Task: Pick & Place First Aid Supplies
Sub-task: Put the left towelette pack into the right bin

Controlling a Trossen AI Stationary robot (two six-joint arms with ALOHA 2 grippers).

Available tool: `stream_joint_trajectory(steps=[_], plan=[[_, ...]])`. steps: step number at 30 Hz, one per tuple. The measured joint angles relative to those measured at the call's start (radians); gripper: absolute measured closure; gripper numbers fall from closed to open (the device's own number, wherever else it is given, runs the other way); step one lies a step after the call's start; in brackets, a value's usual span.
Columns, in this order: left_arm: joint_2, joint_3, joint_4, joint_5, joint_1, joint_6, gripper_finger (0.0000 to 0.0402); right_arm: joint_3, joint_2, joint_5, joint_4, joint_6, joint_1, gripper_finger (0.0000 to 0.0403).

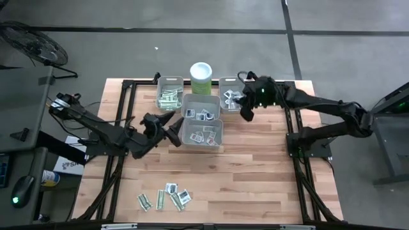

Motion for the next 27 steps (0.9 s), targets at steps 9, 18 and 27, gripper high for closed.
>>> stream_joint_trajectory(steps=[9,18,27], plan=[[-0.078,-0.001,-0.383,0.471,0.188,-0.224,0.0161,0.0,0.172,-0.287,0.072,-0.109,-0.271,0.0402],[-0.132,-0.001,-0.645,0.737,0.363,-0.183,0.0161,0.0,0.332,-0.281,0.184,0.016,-0.327,0.0402],[-0.188,-0.001,-0.718,0.927,0.537,0.041,0.0161,0.0,0.387,-0.168,0.215,0.231,-0.326,0.0387]])
